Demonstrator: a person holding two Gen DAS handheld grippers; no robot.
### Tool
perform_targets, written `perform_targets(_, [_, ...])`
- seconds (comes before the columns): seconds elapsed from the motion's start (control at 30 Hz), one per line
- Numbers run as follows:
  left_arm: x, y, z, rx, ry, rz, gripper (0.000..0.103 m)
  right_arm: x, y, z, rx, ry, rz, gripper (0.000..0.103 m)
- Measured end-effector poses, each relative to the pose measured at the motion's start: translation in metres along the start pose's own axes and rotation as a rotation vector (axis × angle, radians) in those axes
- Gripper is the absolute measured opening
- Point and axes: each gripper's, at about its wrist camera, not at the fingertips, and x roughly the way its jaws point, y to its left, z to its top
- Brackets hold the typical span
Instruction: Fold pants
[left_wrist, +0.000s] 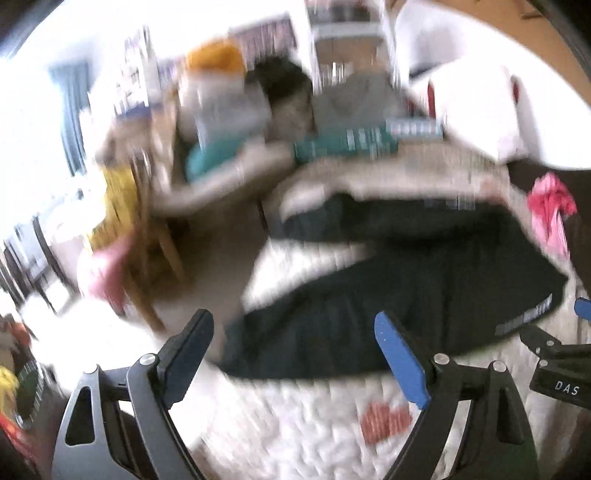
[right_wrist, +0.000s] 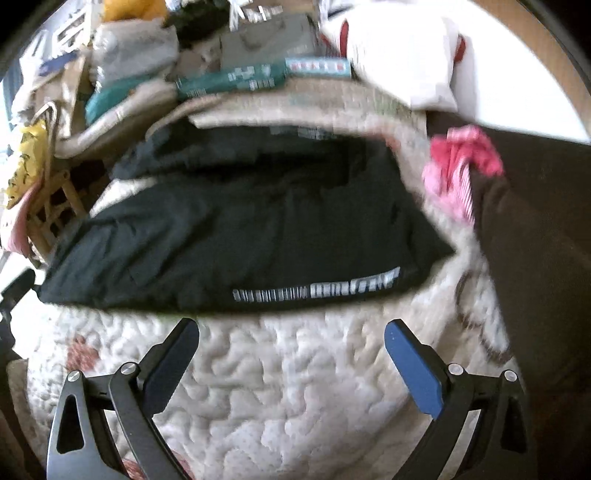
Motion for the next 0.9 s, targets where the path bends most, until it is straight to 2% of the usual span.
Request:
perform_targets(0.1, [-0.018,0.003,0.032,0.008,-0.121,0.034,0.103,-0.019,-0.003,0.019,0.002,-0.096,-0.001,0.102])
perform_targets(0.2, [-0.018,0.001,0.060,-0.008,-0.167,0.034,0.103,-0.034,-0.008,0.045,0.000,-0.170,0.003,0.103])
perform_targets(0.27, [-0.001,-0.004,0.075,-0.012,-0.143,0.018,0.103,-0.038,-0.009,0.059,-0.014,-0.199,0.005,0.103])
perform_targets(0.33, [0.018,-0.011,0.089,-0.009,-0.102,0.007,0.103,-0.033,-0.009,0.077,-0.041,-0.187,0.010,0.103])
perform_targets(0.4, [0.033,-0.017,0.097,-0.018,-0.079,-0.044,0.103,-0.031,-0.011,0.086,-0.059,-0.182,0.003,0.103])
perform_targets(0.6, [0.075,-0.025,0.103,-0.057,-0.015,-0.141,0.103,-0.009,-0.018,0.111,-0.091,-0.154,-0.037,0.103])
perform_targets(0.77, [0.109,-0.020,0.102,-0.079,0.037,-0.169,0.103,0.018,-0.019,0.130,-0.087,-0.106,-0.069,0.103])
perform_targets(0.9, [0.143,-0.005,0.106,-0.141,0.129,-0.197,0.103,0.035,-0.016,0.144,-0.096,-0.092,-0.084,0.103])
